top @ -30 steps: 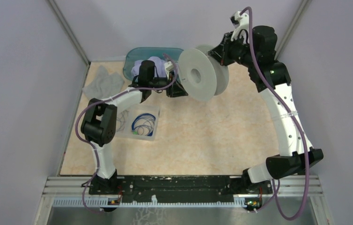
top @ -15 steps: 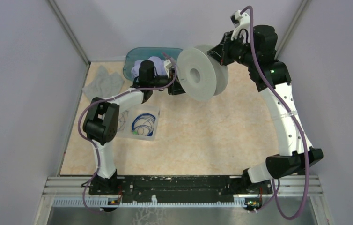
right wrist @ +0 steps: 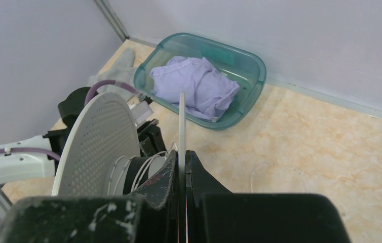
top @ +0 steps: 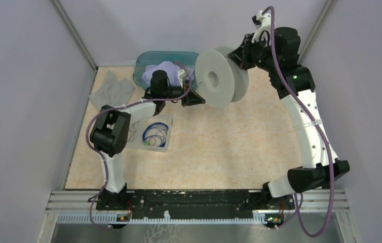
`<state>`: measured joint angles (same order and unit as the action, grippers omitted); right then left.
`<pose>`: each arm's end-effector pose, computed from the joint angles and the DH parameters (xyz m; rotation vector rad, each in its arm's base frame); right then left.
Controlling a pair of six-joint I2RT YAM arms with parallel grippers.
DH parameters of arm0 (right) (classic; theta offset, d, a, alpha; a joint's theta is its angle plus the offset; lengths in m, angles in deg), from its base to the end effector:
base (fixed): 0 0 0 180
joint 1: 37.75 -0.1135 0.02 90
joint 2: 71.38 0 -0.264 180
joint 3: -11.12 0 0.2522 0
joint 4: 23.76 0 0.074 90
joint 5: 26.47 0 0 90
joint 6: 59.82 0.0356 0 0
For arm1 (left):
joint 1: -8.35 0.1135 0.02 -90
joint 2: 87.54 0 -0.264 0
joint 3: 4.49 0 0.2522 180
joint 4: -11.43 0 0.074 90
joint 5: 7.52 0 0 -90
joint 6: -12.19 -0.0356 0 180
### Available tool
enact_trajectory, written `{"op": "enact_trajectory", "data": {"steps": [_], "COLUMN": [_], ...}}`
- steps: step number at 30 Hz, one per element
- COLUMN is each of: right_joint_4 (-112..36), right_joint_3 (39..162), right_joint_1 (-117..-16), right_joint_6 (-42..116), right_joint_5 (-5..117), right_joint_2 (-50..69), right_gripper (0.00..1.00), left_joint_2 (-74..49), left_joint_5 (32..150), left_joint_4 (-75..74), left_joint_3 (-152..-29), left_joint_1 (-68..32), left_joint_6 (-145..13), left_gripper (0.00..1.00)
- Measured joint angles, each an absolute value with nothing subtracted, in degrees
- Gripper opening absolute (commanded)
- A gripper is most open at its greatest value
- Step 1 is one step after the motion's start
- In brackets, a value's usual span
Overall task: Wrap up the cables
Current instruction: Wrap the cable around the cable reel.
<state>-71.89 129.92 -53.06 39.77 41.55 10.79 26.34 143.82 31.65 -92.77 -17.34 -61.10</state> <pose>0.2774 0.0898 0.5042 -0.3711 1.7645 0.6514 0.3875 -0.2211 0.2374 0.9904 1.5337 -1.4171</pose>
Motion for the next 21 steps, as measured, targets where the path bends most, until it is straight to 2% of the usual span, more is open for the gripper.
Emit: {"op": "enact_trajectory", "data": {"steps": [8,21], "right_joint_4": [-74.14,-72.46], "right_joint_3": [129.92,128.65], "right_joint_1": [-52.93,-52.89], "right_joint_6": [39.83,39.88], "right_joint_5": [49.96,59.28], "right_joint_2": [11.03,16.00], "right_gripper": [0.00,0.00], "left_joint_2": [23.48,18.41], "left_joint_5": [144.00,138.29], "left_joint_4": [28.09,-0.61], "left_joint_3": [-88.01,-95.35], "left_joint_1": [-17.91,-27.96], "left_joint_6": [-65.89,-93.80], "left_gripper": [0.00,0.00]}}
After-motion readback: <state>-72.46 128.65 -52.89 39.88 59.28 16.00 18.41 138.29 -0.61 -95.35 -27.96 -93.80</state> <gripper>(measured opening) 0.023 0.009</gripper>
